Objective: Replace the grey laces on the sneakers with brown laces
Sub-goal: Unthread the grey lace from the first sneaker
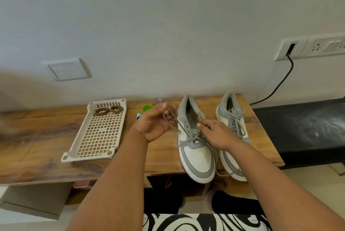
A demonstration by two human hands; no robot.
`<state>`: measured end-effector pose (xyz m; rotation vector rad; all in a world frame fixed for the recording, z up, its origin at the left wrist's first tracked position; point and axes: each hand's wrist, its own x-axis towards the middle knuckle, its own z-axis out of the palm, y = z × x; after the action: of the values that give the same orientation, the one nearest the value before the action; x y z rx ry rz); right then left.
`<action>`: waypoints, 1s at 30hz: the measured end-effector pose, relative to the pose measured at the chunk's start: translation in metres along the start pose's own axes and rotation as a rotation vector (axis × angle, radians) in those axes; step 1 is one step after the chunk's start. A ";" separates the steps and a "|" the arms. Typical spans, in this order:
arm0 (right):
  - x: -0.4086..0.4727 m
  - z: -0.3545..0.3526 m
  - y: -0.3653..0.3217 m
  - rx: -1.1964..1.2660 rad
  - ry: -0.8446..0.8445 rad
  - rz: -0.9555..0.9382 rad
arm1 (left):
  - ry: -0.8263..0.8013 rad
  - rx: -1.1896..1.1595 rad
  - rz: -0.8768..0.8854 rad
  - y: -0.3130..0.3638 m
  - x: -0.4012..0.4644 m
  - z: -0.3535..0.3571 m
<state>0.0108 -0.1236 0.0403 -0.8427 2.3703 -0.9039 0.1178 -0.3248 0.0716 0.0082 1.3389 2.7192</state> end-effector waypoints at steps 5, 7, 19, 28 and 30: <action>0.000 0.000 -0.003 -0.014 -0.001 0.000 | 0.337 0.763 -0.375 -0.013 0.004 0.004; 0.000 0.001 -0.002 -0.014 -0.001 0.001 | 0.434 1.243 -0.483 -0.030 0.016 0.003; 0.001 -0.001 -0.001 0.049 -0.011 0.013 | 0.422 0.416 -0.072 -0.008 0.014 0.010; -0.001 -0.006 0.008 0.300 0.150 0.057 | 0.521 1.664 -0.710 -0.018 0.013 0.000; -0.002 -0.008 0.008 0.126 0.111 0.053 | 0.533 1.724 -0.534 -0.022 0.022 0.010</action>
<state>0.0045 -0.1136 0.0402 -0.6935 2.3885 -1.0909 0.0985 -0.3012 0.0591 -0.7634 2.7124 0.5474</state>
